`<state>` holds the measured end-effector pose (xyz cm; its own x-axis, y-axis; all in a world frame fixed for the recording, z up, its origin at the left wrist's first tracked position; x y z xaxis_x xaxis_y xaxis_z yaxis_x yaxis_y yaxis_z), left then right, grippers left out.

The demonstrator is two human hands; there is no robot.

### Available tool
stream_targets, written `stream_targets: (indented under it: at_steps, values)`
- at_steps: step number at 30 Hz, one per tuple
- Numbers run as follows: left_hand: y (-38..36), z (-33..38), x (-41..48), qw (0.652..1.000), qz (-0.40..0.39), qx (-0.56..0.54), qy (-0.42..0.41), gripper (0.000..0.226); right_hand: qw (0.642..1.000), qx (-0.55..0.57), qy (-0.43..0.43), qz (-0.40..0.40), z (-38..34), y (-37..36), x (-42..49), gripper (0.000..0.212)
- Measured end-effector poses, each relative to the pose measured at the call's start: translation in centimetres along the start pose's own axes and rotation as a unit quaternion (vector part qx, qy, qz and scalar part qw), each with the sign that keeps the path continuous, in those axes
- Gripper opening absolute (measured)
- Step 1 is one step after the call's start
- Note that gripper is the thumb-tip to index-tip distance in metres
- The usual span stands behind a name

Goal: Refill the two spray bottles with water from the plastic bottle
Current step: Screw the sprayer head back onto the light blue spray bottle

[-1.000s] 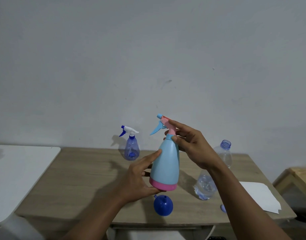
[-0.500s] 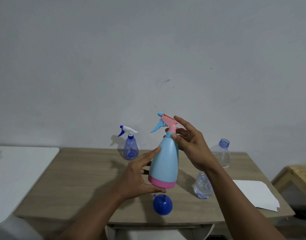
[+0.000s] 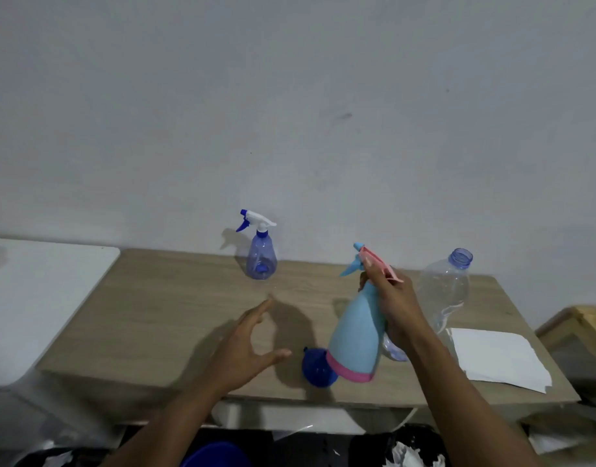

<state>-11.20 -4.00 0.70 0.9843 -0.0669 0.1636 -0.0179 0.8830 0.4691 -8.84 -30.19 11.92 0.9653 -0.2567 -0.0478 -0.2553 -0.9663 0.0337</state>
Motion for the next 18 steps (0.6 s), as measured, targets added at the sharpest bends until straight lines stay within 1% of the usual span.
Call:
stream_targets:
  at_steps: [2,3,5,6,8,10,12,13,16,18]
  values:
    - [0.3,-5.6,-0.9,0.993,0.005,0.079,0.091,0.105,0.997,-0.069,-0.023,-0.026,2.4,0.2,-0.4,0.031]
    - [0.3,-8.2,-1.6,0.982,-0.005,0.127,0.142,0.111,0.994,-0.093,-0.035,-0.047,3.7,0.1,-0.7,0.03]
    - [0.3,-12.4,-3.1,0.946,-0.047,0.23,0.226,0.121,0.987,-0.133,-0.047,-0.079,5.9,-0.1,-1.6,0.032]
    - [0.2,-13.6,-3.7,0.927,-0.072,0.276,0.244,0.124,0.983,-0.155,-0.046,-0.086,6.7,0.0,-1.9,0.033]
    - [-0.3,-14.8,-4.6,0.904,-0.126,0.325,0.249,0.13,0.973,-0.199,-0.058,-0.102,8.5,-0.3,-2.6,0.033]
    - [-0.9,-15.1,-5.1,0.897,-0.16,0.325,0.252,0.134,0.964,-0.219,-0.087,-0.121,9.9,-0.9,-3.3,0.039]
    - [-1.1,-15.1,-5.1,0.891,-0.179,0.326,0.259,0.134,0.954,-0.246,-0.097,-0.138,10.7,-1.6,-3.8,0.047]
    - [-1.1,-15.2,-5.1,0.888,-0.188,0.327,0.264,0.134,0.954,-0.246,-0.1,-0.143,10.7,-1.9,-4.0,0.045]
    - [-1.1,-15.5,-5.1,0.883,-0.199,0.326,0.273,0.134,0.958,-0.223,-0.11,-0.145,10.6,-2.6,-4.2,0.03]
    - [-1.2,-15.4,-5.1,0.882,-0.201,0.327,0.274,0.134,0.955,-0.249,-0.097,-0.131,10.7,-2.7,-3.6,0.028]
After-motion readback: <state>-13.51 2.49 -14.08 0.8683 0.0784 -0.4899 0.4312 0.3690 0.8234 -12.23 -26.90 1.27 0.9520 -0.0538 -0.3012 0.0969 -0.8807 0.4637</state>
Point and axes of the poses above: each hand's wrist, its own x-axis towards the middle knuckle, its own y-axis out of the back of the hand, z = x × y, the point moved 8 cm from there along x, towards the middle knuckle, and after that the axes turned 7 degrees about z, right-handed, at the moved point
